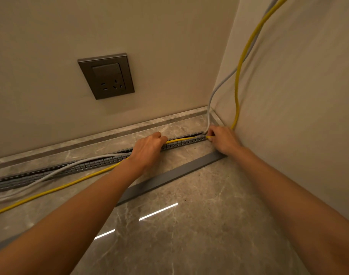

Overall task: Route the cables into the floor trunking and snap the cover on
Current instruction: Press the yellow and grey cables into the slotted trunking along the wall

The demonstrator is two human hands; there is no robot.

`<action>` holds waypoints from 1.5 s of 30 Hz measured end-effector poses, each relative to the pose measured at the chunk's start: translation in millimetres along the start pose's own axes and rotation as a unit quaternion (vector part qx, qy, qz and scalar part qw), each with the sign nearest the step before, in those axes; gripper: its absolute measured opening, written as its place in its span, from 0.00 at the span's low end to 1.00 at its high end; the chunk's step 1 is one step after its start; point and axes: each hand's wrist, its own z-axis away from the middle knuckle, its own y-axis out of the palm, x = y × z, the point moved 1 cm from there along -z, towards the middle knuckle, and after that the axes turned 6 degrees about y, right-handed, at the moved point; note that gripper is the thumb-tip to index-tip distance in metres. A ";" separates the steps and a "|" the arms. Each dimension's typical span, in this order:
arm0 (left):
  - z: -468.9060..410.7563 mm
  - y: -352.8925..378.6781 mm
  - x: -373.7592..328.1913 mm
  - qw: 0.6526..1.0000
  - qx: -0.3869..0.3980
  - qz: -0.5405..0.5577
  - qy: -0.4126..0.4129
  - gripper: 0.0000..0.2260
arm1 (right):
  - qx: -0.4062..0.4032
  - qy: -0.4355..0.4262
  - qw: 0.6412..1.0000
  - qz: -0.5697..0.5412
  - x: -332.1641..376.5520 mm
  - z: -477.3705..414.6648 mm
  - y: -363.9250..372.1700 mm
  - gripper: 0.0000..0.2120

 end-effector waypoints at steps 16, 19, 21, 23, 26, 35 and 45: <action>-12.7 1.8 -11.5 0.998 0.054 -0.036 0.011 0.12 | 0.035 0.031 0.995 -0.083 11.6 -21.9 -8.7 0.10; -14.0 1.6 -10.3 0.998 0.059 -0.028 0.014 0.13 | -0.005 0.049 0.996 -0.076 15.9 -20.5 -3.6 0.10; -9.9 4.5 -7.1 0.999 0.049 -0.008 0.017 0.14 | -0.042 0.050 0.996 -0.063 19.1 -15.9 1.9 0.12; -2.8 7.9 -1.7 0.999 0.026 0.019 0.025 0.13 | -0.053 0.055 0.995 -0.060 20.0 -11.2 3.5 0.14; 6.4 8.4 8.7 0.998 -0.044 0.044 0.014 0.10 | -0.045 0.077 0.994 -0.060 21.1 -6.0 0.3 0.12; 40.6 -2.1 40.4 0.996 -0.032 0.044 -0.067 0.11 | -0.069 0.046 0.996 0.017 71.5 20.8 -2.8 0.16; 96.0 -7.7 88.2 0.993 0.022 0.002 -0.117 0.14 | -0.013 -0.133 0.990 0.042 168.5 49.9 30.2 0.16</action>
